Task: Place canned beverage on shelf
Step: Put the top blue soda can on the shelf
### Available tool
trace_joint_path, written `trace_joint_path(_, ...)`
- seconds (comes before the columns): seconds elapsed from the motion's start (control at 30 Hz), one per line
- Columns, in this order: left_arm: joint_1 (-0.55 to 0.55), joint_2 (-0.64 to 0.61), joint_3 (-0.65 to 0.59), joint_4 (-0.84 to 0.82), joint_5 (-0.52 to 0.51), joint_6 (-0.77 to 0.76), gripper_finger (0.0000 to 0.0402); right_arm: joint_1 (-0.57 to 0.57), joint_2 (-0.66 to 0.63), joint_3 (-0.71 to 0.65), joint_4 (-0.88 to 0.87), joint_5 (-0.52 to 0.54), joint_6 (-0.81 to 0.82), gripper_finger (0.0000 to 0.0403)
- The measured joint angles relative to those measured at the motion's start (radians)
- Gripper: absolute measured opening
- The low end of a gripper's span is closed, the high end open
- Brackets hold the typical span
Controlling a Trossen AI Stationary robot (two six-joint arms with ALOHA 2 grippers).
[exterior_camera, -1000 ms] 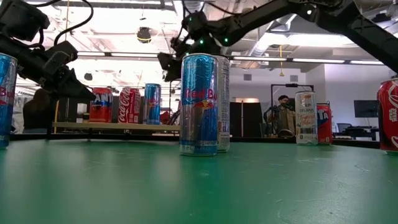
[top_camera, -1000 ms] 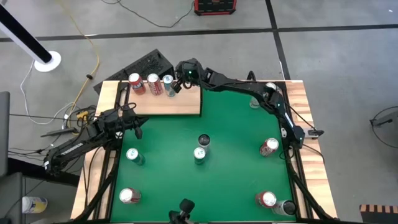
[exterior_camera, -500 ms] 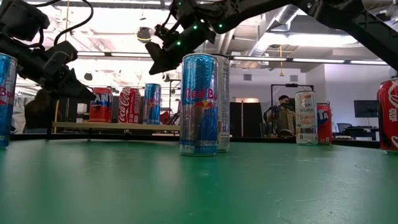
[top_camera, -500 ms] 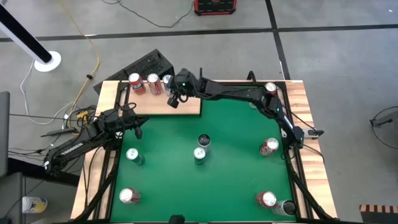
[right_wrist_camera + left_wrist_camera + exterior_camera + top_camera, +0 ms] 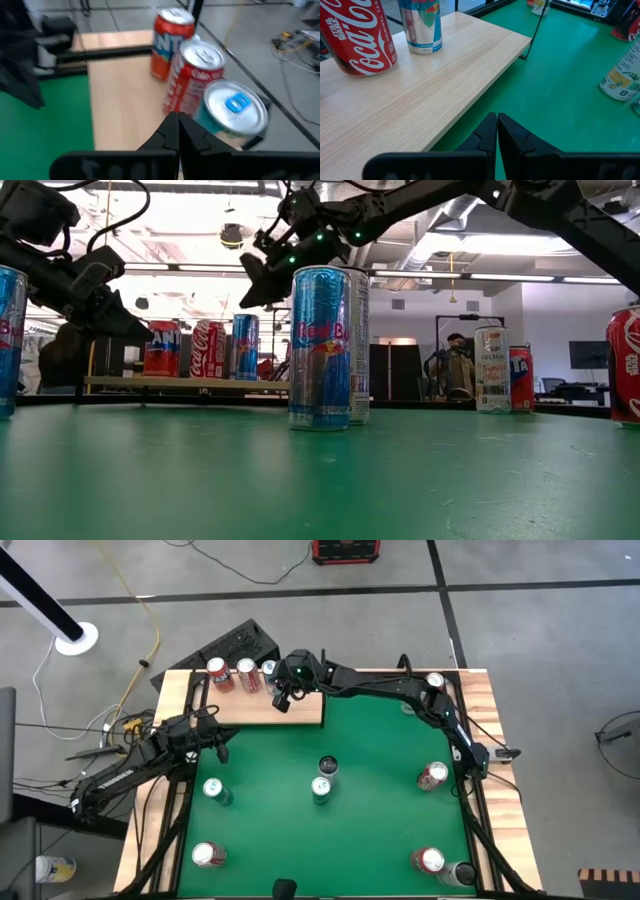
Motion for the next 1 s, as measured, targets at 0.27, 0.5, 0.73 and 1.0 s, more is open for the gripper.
trace_joint_path(0.27,0.0,0.0,0.0,0.0,0.0,0.0,0.0,-0.007,0.06,0.0,0.05,-0.004,0.0,0.0018)
trace_joint_path(0.5,0.0,0.0,0.0,0.0,0.0,0.0,0.0,-0.008,0.073,0.0,0.061,0.001,-0.017,0.0018)
trace_joint_path(0.73,0.0,0.0,0.0,0.0,0.0,0.0,0.0,-0.021,0.071,0.0,0.074,0.026,-0.018,0.0018)
trace_joint_path(1.0,0.0,0.0,0.0,0.0,0.0,0.0,0.0,-0.031,0.071,0.0,0.102,0.025,-0.013,0.0018)
